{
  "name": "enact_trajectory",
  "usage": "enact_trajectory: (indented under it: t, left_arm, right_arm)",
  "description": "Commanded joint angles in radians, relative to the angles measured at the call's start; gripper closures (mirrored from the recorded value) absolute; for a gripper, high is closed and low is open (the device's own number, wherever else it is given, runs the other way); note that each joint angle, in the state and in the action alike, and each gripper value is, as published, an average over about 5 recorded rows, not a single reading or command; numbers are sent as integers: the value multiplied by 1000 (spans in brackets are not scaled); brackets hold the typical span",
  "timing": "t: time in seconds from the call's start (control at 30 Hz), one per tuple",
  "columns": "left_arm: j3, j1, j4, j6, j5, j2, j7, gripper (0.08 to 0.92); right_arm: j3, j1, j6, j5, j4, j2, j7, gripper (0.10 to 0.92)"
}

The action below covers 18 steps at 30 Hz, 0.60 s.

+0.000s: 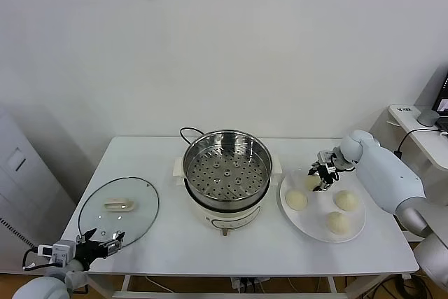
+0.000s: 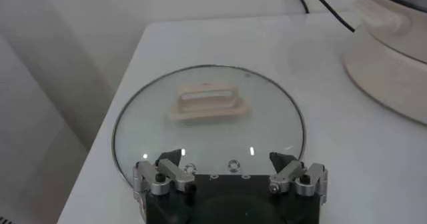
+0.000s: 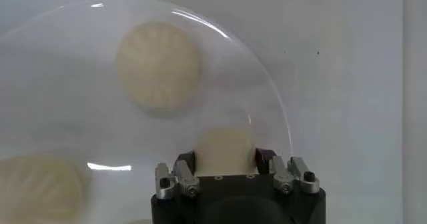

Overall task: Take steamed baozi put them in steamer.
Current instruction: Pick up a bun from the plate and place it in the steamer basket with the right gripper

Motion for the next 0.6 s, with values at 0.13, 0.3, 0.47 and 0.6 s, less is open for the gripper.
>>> enact_trajectory:
  t: [0.13, 0.3, 0.47, 0.6]
  left_arm:
    - [-2, -2, -11, 7, 3, -11, -3, 177]
    - [-4, 3, -22, 10, 7, -16, -4, 177]
    - [-6, 4, -29, 9, 8, -17, -5, 177]
    - [-5, 3, -30, 9, 8, -16, -5, 177]
  right_arm:
    - [-48, 16, -13, 56, 80, -42, -17, 486]
    - [-193, 129, -30, 167, 230, -137, -38, 498]
    - [-388, 319, -35, 292, 381, -218, -54, 499]
    - [-485, 471, -11, 352, 474, -215, -57, 499]
